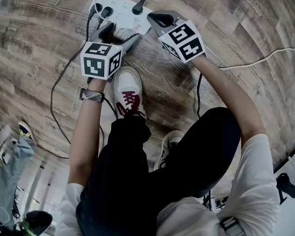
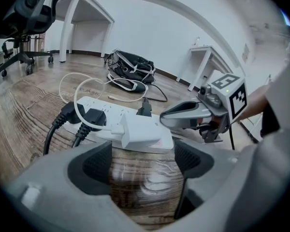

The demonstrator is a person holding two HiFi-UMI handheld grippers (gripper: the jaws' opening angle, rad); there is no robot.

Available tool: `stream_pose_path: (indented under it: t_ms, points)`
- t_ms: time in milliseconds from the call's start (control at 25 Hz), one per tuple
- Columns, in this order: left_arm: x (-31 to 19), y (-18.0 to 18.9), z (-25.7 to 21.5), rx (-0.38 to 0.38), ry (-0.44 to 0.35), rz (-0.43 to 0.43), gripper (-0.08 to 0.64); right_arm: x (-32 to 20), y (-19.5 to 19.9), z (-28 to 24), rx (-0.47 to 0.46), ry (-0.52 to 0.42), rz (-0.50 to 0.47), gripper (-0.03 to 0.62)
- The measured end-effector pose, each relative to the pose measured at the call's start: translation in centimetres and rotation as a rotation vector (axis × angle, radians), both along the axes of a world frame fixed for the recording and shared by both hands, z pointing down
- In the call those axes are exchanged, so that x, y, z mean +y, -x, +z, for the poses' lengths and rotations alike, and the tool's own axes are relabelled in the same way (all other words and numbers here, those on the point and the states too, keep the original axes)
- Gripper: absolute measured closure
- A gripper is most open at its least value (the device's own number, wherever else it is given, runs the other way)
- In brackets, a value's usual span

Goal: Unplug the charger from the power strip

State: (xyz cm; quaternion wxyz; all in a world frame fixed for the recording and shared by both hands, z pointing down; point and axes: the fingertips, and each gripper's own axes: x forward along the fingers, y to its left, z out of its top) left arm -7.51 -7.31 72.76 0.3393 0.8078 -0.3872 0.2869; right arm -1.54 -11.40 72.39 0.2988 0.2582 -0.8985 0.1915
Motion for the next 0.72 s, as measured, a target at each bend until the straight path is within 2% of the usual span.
stream_pose_path:
  t_ms: [120,280,560,720]
  points:
    - [0.5,0.1,-0.3,-0.035,-0.030,0.012,0.182,-0.1,-0.1,0.0,0.005,0.002,0.002,0.589]
    - [0.7,0.9,-1.1,-0.066,-0.075,-0.004,0.268,0.2,-0.2,0.0,0.035,0.003,-0.006,0.589]
    - [-0.4,2.6,-5.6,-0.046,-0.264,-0.065,0.418,1.0,-0.5,-1.8,0.066,-0.037,-0.049,0.588]
    - [-0.5,3.4,-7.6,-0.053,-0.325,-0.087,0.477,1.4,-0.5,-4.7,0.049,-0.092,-0.046,0.589]
